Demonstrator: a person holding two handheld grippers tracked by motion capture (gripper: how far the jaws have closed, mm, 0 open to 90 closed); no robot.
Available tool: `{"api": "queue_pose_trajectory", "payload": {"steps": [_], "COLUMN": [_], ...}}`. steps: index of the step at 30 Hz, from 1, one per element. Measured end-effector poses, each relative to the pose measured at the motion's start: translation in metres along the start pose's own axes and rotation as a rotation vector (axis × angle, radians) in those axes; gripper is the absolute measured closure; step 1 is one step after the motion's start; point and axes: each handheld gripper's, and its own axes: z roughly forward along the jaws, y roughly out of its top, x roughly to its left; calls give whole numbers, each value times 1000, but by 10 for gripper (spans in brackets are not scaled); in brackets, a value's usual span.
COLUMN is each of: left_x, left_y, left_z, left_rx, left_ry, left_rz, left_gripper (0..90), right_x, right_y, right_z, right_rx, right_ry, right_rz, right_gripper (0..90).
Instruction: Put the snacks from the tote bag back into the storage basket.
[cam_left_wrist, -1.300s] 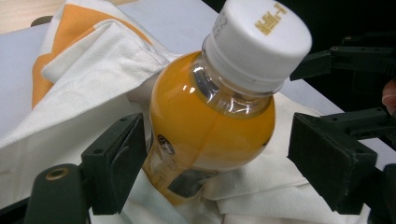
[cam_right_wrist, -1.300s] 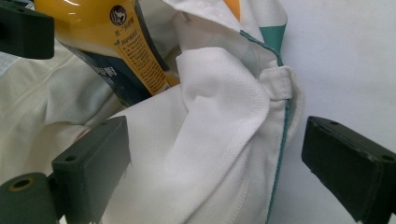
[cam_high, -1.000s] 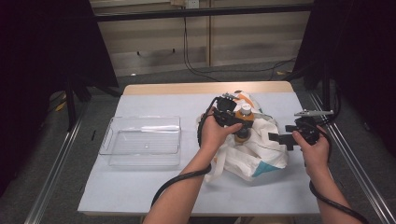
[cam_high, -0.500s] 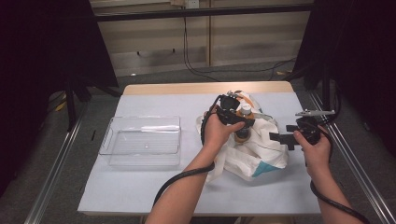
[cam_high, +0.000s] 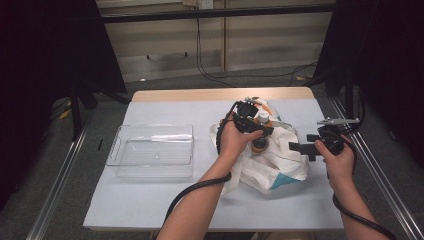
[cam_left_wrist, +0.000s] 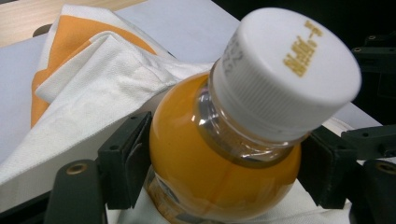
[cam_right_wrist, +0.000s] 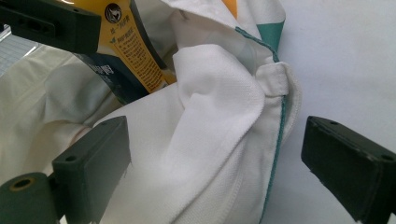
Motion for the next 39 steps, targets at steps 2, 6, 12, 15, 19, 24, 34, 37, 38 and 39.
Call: {"api": "queue_pose_trajectory", "payload": {"steps": [2,6,12,15,19,24,34,37,38,39], "left_x": [0,-1,-5,-5,-7,-9,-13,-12,-12,-12], "left_y": [0,1,3,4,8,16,33,38,39,40], "left_z": [0,-1,-2,-4,-7,-15,-35,-42,-44,-46], "left_rx": [0,9,20,40,50,67,107,111,118,120], "left_ry": [-3,9,38,44,40,31,11,2,2,4], "left_rz": [-3,9,16,25,21,9,6,-9,-4,-1], "left_gripper": [271,280,295,297,299,300,300,300,300,300], "right_x": [0,0,0,0,0,2,3,4,4,4], "right_y": [0,0,0,0,0,1,3,4,4,4], "right_z": [0,0,0,-1,-1,0,-2,-2,-2,-2], "right_rx": [2,-1,2,-3,-2,2,-5,-4,-6,-3], "right_ry": [0,0,-1,1,3,6,12,15,16,13], "right_rz": [1,-2,0,1,0,-14,-18,-24,-26,-24], "right_gripper": [82,83,83,83,83,83,83,83,83,83]}}
